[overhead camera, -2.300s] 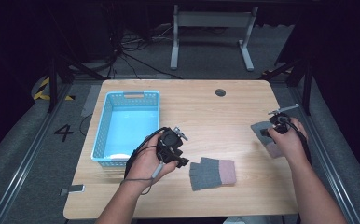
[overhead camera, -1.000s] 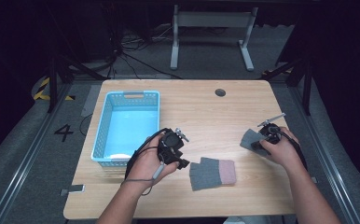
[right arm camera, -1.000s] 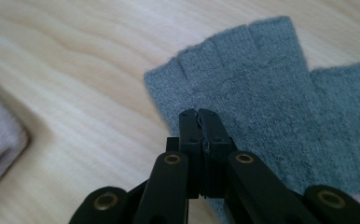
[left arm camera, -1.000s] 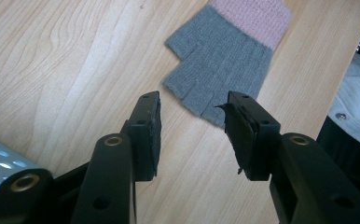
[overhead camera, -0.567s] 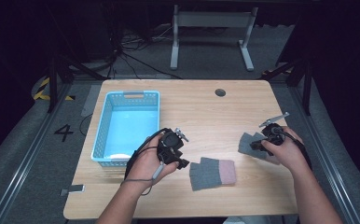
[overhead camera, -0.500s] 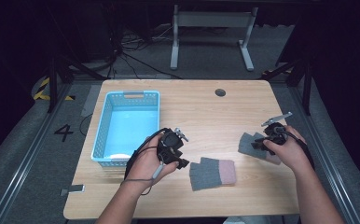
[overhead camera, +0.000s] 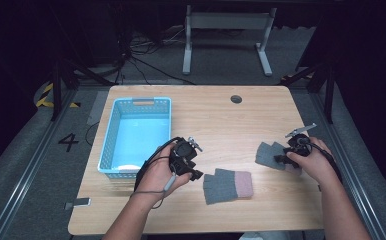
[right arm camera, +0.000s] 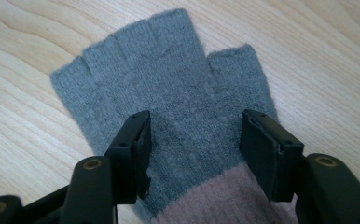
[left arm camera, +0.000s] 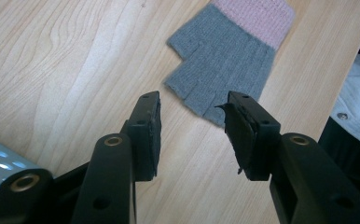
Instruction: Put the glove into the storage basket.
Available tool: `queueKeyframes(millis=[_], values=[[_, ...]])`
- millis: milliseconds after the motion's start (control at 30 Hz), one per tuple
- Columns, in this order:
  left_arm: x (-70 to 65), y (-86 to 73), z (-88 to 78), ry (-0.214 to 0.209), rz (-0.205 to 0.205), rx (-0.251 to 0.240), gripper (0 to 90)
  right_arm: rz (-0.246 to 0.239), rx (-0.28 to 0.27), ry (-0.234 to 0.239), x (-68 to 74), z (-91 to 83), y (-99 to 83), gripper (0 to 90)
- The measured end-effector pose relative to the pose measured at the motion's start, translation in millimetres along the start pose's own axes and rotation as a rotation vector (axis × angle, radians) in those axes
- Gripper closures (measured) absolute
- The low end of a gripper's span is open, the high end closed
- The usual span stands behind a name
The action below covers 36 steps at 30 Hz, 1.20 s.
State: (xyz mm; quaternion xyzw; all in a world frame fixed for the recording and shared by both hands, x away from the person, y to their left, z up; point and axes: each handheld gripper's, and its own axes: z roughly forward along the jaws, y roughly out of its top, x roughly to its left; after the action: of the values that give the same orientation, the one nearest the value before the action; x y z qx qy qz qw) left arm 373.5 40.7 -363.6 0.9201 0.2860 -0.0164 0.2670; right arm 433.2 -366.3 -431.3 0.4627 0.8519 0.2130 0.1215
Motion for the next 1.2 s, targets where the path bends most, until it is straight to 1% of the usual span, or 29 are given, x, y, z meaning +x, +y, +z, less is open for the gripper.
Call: queueKeyframes(millis=[67, 133, 167, 200, 233, 333, 367, 400, 467, 500, 600, 667, 800, 833, 900, 933, 967, 1067, 1167, 1200], values=[[0.1, -0.3, 0.2, -0.001, -0.001, 0.002, 56.5, 0.005, 0.002, -0.005, 0.9, 0.9, 0.0, 44.8], [0.1, -0.3, 0.6, -0.001, 0.0, 0.007, 56.9, 0.0, 0.006, -0.012, 1.9, 1.6, 0.6, 46.8], [0.1, -0.2, 0.9, -0.002, 0.001, 0.006, 57.0, 0.004, 0.011, -0.014, 3.0, 1.9, 1.6, 49.6], [-0.2, -0.2, 1.0, -0.002, 0.001, 0.006, 57.0, 0.004, 0.011, -0.014, 3.0, 1.9, 1.6, 49.6], [-0.7, -0.2, 1.1, -0.001, 0.002, 0.004, 57.0, 0.001, 0.01, -0.015, 3.4, 1.8, 1.7, 52.1], [-1.7, -0.1, 0.9, -0.003, 0.002, 0.002, 56.9, 0.015, 0.004, -0.004, 5.5, 1.1, 1.1, 63.1], [-1.4, 0.1, 0.5, -0.002, 0.009, 0.007, 57.3, 0.029, 0.004, 0.008, 5.3, 0.4, 1.1, 70.4], [-1.5, 0.0, 0.5, -0.002, 0.009, 0.007, 57.3, 0.029, 0.004, 0.008, 5.3, 0.4, 1.1, 70.4], [-1.7, -0.1, 0.7, -0.004, 0.006, 0.003, 57.2, 0.047, 0.003, 0.011, 5.4, 0.3, 1.4, 74.5], [-1.3, -0.2, 0.7, -0.002, 0.002, 0.0, 57.2, 0.047, 0.005, 0.013, 5.6, 0.2, 1.8, 76.6], [-0.7, -0.1, 0.6, -0.001, 0.003, 0.001, 57.2, 0.05, 0.004, 0.014, 5.7, -0.2, 2.1, 77.3], [-0.3, 0.0, 0.3, -0.004, 0.004, 0.0, 57.2, 0.064, 0.0, 0.017, 5.5, -1.1, 2.1, 77.6], [0.2, 0.0, -0.8, -0.004, -0.001, -0.005, 57.2, 0.066, -0.021, 0.021, 5.5, -6.7, 1.8, 77.8], [0.3, 0.1, -1.1, -0.003, 0.001, -0.006, 57.3, 0.064, -0.032, 0.023, 7.1, -11.4, 2.2, 77.9], [0.3, 0.2, -1.3, -0.003, 0.003, -0.007, 57.2, 0.062, -0.038, 0.023, 7.9, -14.1, 2.5, 77.9], [0.4, 0.3, -1.5, -0.002, 0.006, -0.006, 57.2, 0.06, -0.052, 0.024, 9.3, -19.9, 3.3, 77.9], [0.2, 0.4, -1.6, -0.002, 0.006, -0.007, 57.2, 0.06, -0.052, 0.024, 9.3, -19.9, 3.3, 77.9], [0.2, 1.0, -1.7, -0.004, 0.009, -0.004, 57.2, 0.057, -0.065, 0.026, 11.8, -28.2, 4.3, 77.8], [-0.3, 1.7, -1.6, -0.004, 0.01, -0.003, 57.2, 0.04, -0.085, 0.022, 17.0, -38.4, 5.4, 77.7], [-0.3, 1.7, -1.6, -0.004, 0.01, -0.003, 57.2, 0.04, -0.085, 0.022, 17.0, -38.4, 5.4, 77.7]])
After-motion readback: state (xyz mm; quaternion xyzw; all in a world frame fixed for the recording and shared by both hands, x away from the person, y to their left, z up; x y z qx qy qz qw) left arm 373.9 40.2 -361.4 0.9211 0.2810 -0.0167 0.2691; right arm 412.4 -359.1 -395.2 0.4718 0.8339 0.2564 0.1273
